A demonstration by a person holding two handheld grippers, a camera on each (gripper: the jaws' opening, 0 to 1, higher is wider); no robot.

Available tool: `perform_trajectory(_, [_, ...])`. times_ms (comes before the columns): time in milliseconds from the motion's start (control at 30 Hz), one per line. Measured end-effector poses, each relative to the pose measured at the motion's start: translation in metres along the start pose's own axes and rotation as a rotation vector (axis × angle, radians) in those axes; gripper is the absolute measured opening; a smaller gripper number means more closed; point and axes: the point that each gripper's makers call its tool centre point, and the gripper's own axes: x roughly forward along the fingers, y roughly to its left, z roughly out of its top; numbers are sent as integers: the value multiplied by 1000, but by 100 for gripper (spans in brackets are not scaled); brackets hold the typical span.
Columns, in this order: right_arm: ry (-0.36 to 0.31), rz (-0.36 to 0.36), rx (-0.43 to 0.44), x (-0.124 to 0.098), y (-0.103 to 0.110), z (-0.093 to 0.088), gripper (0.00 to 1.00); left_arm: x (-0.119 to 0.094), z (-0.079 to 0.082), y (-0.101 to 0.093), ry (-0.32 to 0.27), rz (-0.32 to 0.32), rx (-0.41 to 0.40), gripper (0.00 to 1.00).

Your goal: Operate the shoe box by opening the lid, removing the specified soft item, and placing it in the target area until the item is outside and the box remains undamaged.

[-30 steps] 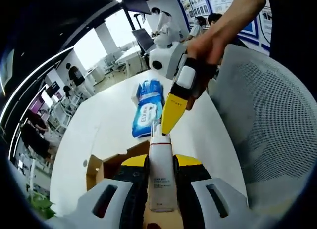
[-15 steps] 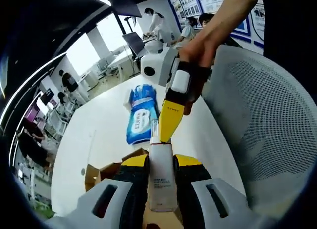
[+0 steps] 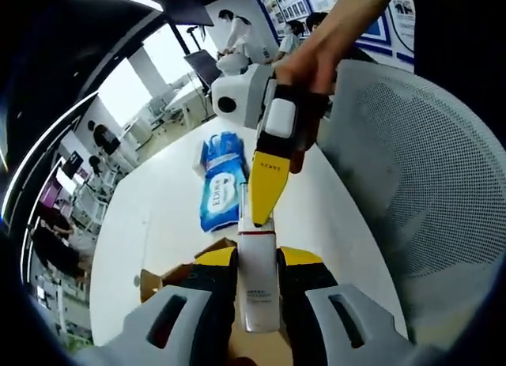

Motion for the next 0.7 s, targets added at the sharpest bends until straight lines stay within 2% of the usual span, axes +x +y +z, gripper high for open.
perform_trajectory(100, [-19,-20,21,-1,-2,2,17,3,0,0,7,2,1,19])
perform_trajectory(200, [-25,-35,78,-3,-5,-2,16,6,-1,-3,18,-6,2,20])
perform_trajectory(367, [-73,-29,154,-8,-7,1,16,9,-3,-4,34,-9,-2,20])
perform_trajectory(700, [-98,-30,178,-20,-8,0,16,12,-8,-7,45,-7,-34,24])
